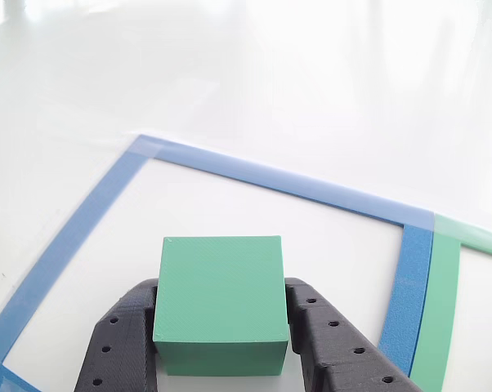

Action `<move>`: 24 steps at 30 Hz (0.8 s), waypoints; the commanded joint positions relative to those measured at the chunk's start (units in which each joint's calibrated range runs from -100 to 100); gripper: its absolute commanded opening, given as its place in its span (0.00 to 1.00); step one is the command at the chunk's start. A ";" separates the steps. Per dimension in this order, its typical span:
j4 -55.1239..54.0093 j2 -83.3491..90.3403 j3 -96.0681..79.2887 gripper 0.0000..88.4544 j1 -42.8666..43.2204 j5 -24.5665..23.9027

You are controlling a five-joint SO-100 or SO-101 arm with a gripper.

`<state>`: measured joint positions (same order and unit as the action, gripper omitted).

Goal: Tower of hanoi

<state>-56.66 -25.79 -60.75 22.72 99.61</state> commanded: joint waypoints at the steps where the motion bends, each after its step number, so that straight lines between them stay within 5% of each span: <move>1: 1.10 3.28 0.46 0.09 0.19 0.39; 14: 30.96 29.16 2.09 0.09 -0.26 0.39; 24: 86.57 51.11 23.81 0.08 -3.85 0.39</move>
<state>6.90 16.67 -48.22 21.00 100.00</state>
